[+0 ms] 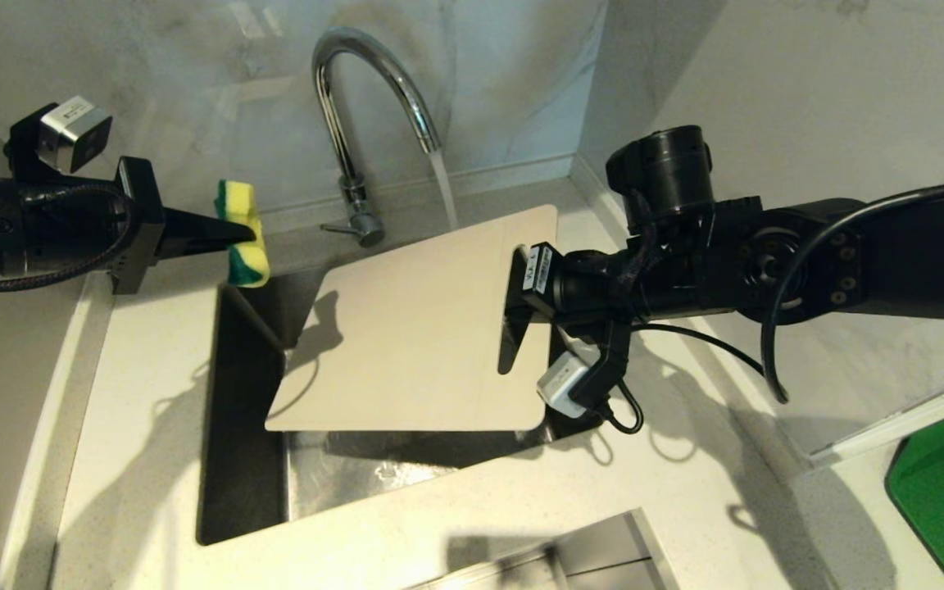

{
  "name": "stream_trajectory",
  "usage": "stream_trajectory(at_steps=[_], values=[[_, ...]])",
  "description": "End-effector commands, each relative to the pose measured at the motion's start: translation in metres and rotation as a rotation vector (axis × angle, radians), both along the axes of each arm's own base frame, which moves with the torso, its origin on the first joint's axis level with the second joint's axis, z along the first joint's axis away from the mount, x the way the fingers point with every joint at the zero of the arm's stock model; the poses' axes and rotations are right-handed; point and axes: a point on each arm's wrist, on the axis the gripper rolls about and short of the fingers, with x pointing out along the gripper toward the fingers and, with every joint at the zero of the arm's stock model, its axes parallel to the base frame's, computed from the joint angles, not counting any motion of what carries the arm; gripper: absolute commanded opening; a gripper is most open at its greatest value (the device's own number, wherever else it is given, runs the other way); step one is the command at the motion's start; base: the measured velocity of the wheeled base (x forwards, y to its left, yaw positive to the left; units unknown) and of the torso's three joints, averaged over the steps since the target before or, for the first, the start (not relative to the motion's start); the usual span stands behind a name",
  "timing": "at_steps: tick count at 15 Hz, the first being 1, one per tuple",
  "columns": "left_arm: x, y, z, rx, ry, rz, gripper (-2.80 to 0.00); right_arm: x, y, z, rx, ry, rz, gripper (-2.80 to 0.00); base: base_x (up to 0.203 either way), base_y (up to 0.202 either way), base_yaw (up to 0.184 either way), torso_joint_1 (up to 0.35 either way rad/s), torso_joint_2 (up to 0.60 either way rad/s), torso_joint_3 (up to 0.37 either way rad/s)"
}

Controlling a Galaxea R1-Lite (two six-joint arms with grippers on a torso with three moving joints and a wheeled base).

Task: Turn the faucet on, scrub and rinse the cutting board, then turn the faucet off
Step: Scrub the cutting board underwater

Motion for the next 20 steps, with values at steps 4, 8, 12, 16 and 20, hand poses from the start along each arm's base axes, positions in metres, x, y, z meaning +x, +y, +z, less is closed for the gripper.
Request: stream_trajectory(at_steps=[4,8,12,16,20], values=[[-0.001,-0.004,-0.002,-0.005,0.011,-0.027,-2.80,0.023,-0.001,-0.005,-0.034,0.000,-0.011,-2.80,0.000,0.000,0.000,0.000,0.00,0.000],[-0.001,-0.004,-0.002,-0.007,0.012,-0.030,-2.80,0.043,0.001,-0.004,-0.091,0.009,0.005,-2.80,0.000,0.000,0.000,0.000,0.00,0.000],[-0.003,-0.009,-0.002,-0.014,0.017,-0.052,-2.80,0.061,0.002,-0.010,-0.144,0.065,0.021,-2.80,0.000,0.000,0.000,0.000,0.00,0.000],[-0.004,-0.018,-0.007,-0.018,0.046,-0.082,-2.80,0.070,-0.014,-0.014,-0.157,0.061,-0.010,-2.80,0.000,0.000,0.000,0.000,0.00,0.000],[-0.003,-0.018,-0.008,-0.018,0.047,-0.083,-2.80,0.074,-0.022,-0.015,-0.160,0.041,0.000,-2.80,0.000,0.000,0.000,0.000,0.00,0.000]])
